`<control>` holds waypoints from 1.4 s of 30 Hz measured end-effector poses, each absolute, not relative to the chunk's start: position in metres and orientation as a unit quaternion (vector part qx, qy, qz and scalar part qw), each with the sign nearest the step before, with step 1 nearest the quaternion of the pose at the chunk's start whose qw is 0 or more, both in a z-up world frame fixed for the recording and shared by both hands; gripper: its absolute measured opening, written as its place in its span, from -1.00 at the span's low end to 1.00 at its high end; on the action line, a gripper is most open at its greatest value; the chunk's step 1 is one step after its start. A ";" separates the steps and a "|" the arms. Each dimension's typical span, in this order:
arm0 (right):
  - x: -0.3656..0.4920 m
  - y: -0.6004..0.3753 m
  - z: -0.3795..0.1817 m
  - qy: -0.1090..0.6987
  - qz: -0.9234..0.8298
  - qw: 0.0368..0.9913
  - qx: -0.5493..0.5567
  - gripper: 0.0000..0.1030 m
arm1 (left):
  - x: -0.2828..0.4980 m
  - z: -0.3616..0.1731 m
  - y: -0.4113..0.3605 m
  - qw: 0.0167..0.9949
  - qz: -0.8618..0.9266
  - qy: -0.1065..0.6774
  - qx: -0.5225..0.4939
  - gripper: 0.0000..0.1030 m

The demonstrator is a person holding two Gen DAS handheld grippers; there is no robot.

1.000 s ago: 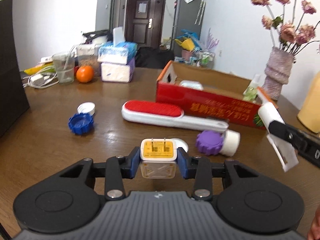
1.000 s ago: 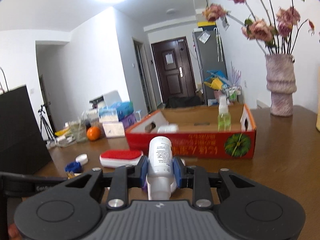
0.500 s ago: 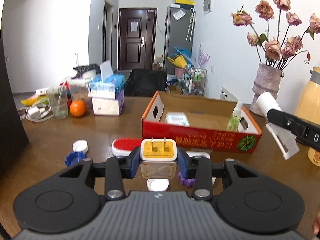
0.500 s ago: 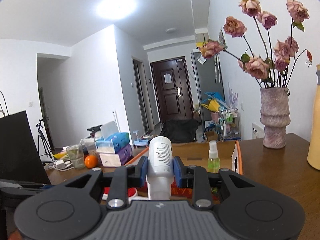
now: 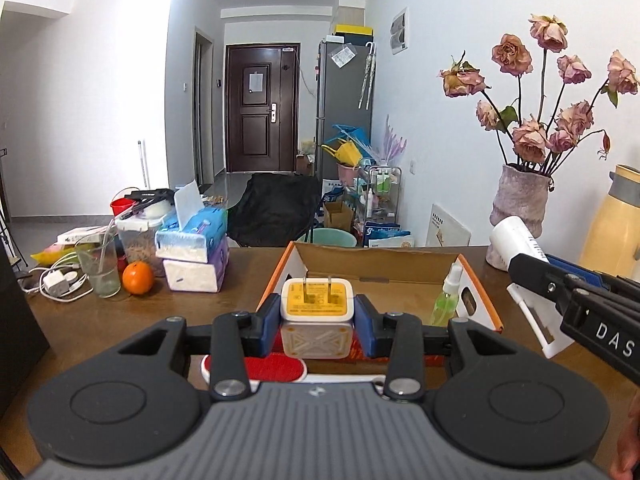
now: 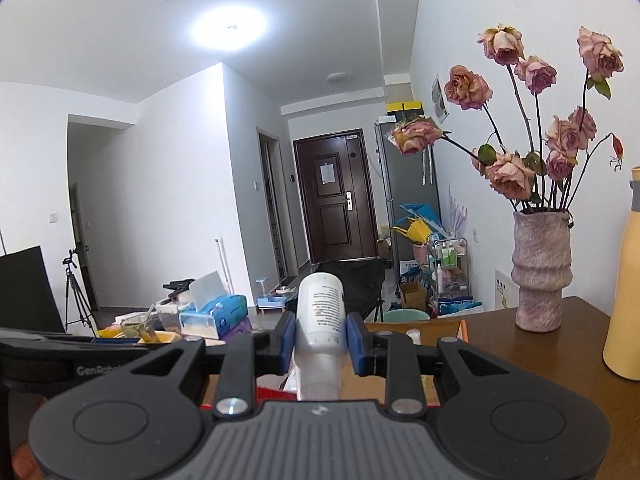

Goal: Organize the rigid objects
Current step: 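Lift and carry the white tube and beige cube over the cardboard box, then lower the tube and cube into the box and open both tools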

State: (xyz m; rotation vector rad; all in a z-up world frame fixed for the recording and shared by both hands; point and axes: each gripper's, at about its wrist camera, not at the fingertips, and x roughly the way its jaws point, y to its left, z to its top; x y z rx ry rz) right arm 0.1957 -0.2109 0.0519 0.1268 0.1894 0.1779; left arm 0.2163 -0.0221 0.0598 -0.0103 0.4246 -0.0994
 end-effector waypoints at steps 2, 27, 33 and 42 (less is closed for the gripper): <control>0.202 -0.211 0.055 0.094 0.086 0.990 0.063 -0.48 | 0.225 0.064 -0.026 0.976 -0.049 0.213 -0.003 -0.22; 0.306 -0.233 0.050 0.133 0.043 0.987 0.079 -0.48 | 0.345 0.063 -0.058 0.972 -0.027 0.235 0.006 -0.22; 0.332 -0.238 0.030 0.147 0.047 0.984 0.089 -0.48 | 0.378 0.040 -0.059 0.968 -0.020 0.250 0.001 -0.22; 0.364 -0.233 -0.003 0.170 0.050 0.980 0.092 -0.48 | 0.413 0.002 -0.056 0.963 -0.016 0.269 -0.008 -0.22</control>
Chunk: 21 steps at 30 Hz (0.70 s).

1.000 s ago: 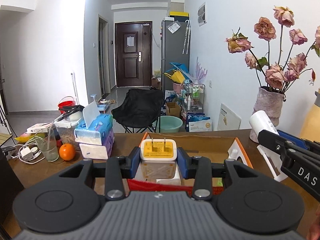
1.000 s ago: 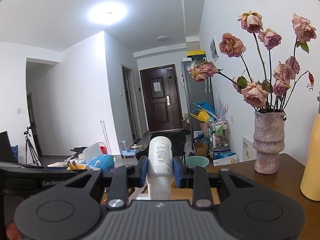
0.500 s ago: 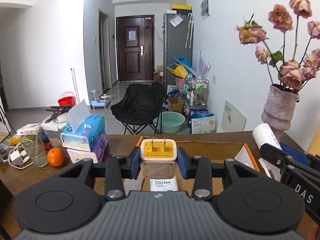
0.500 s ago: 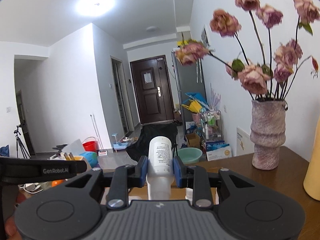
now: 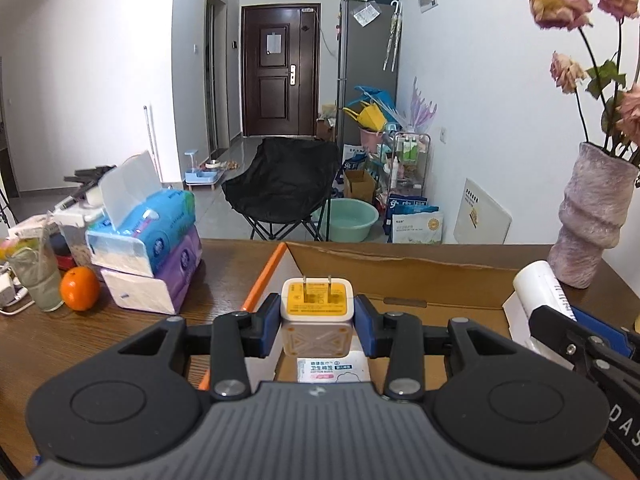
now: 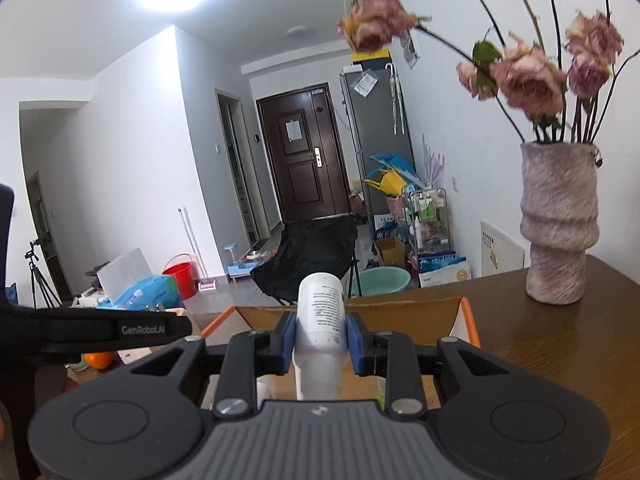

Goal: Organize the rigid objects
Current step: 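Lower the tube and cube into the box and open both tools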

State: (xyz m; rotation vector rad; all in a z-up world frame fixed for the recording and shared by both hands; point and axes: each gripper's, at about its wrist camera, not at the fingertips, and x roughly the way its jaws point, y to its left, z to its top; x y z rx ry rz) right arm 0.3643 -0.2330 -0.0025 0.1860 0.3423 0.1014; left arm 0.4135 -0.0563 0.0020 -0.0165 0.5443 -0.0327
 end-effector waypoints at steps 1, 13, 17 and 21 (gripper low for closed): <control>0.367 -0.233 -0.006 0.171 0.050 0.980 0.092 -0.48 | 0.415 -0.001 -0.057 0.963 -0.017 0.268 -0.008 -0.22; 0.391 -0.228 -0.033 0.163 0.053 0.981 0.087 -0.48 | 0.431 -0.032 -0.061 0.963 -0.019 0.268 0.002 -0.22; 0.391 -0.225 -0.036 0.157 0.050 0.983 0.078 -0.48 | 0.434 -0.040 -0.057 0.963 -0.023 0.270 0.002 -0.22; 0.393 -0.223 -0.041 0.156 0.050 0.984 0.067 -0.48 | 0.436 -0.046 -0.057 0.961 -0.028 0.274 0.007 -0.21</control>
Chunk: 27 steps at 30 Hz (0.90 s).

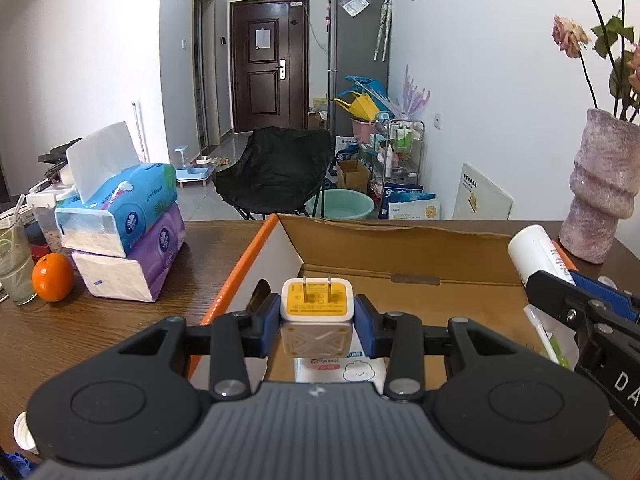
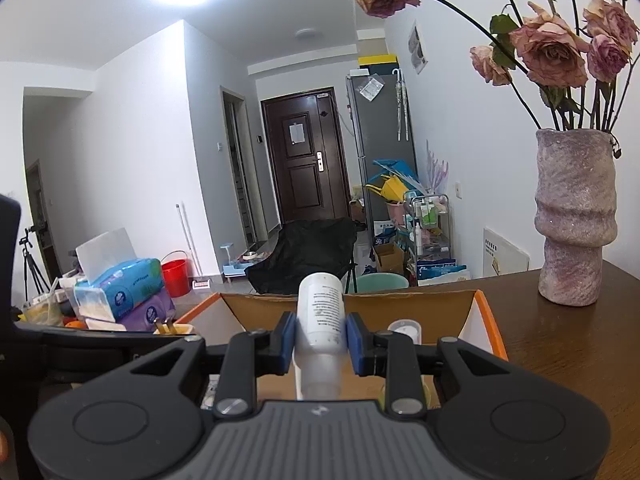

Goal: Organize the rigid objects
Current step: 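Lower the tube and cube into the box and open both tools, then withdraw both tools from the box back over the table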

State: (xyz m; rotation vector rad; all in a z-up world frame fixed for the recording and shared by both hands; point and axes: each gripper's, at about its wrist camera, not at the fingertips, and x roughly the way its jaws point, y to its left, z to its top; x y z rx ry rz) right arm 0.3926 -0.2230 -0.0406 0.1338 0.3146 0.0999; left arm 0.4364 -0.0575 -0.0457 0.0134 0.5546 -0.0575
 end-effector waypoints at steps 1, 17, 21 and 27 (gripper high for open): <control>0.392 -0.223 -0.041 0.157 0.048 0.984 0.066 -0.48 | 0.437 -0.046 -0.057 0.961 -0.025 0.275 0.007 -0.21; 0.380 -0.237 -0.030 0.139 0.010 0.987 0.073 1.00 | 0.426 -0.029 -0.038 0.969 0.013 0.247 -0.009 1.00; 0.380 -0.236 -0.030 0.142 0.010 0.987 0.070 1.00 | 0.424 -0.028 -0.037 0.970 0.011 0.243 -0.008 1.00; 0.371 -0.233 -0.025 0.135 0.015 0.989 0.063 1.00 | 0.413 -0.022 -0.027 0.971 0.013 0.239 -0.021 1.00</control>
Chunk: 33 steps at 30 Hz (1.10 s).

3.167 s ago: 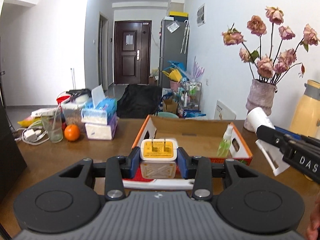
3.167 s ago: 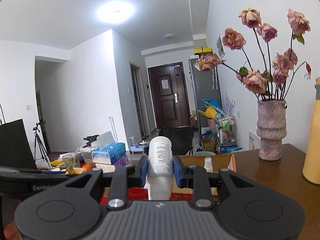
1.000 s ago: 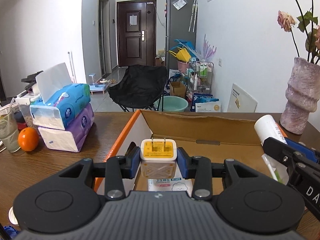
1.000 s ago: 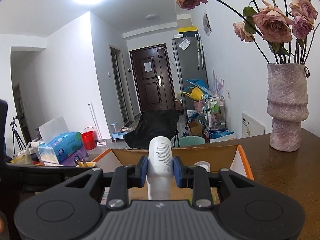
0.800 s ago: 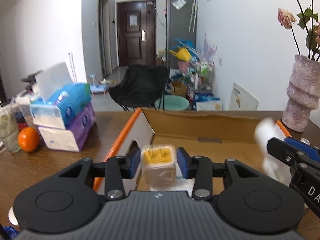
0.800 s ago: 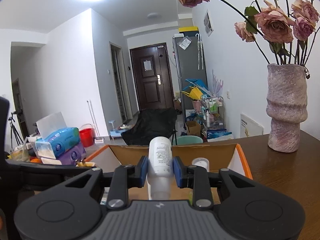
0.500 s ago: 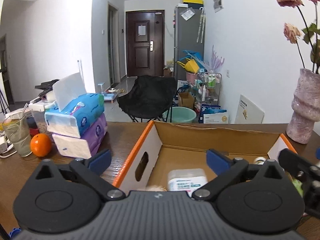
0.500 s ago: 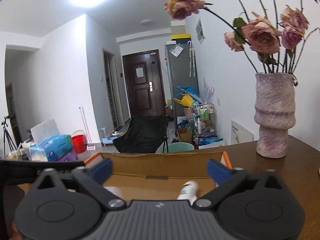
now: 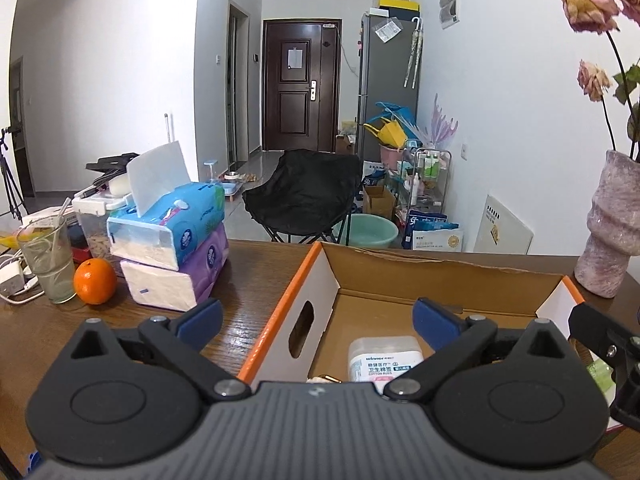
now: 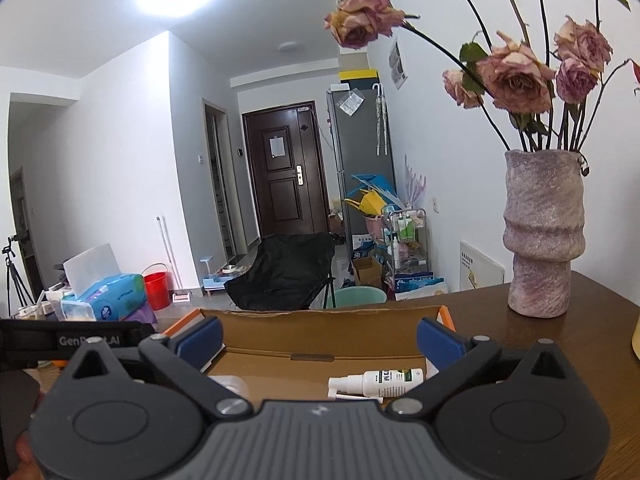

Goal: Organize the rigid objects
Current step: 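Withdraw both tools from the box back over the table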

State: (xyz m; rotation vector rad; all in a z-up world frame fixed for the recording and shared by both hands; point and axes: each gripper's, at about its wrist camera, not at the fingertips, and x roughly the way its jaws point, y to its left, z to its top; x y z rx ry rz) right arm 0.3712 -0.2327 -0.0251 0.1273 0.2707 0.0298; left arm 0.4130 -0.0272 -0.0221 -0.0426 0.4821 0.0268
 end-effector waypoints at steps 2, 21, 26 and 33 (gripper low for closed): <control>0.366 -0.231 -0.023 0.131 0.016 0.989 0.060 1.00 | 0.408 -0.021 -0.025 0.971 0.014 0.236 -0.021 1.00; 0.295 -0.210 -0.033 0.112 0.032 0.993 0.032 1.00 | 0.326 -0.026 0.012 0.974 0.031 0.224 0.002 1.00; 0.272 -0.202 -0.042 0.117 0.039 0.992 0.027 1.00 | 0.303 -0.031 0.026 0.973 0.034 0.227 -0.006 1.00; 0.247 -0.191 -0.057 0.138 0.049 0.989 0.015 1.00 | 0.276 -0.043 0.042 0.968 0.038 0.248 -0.014 1.00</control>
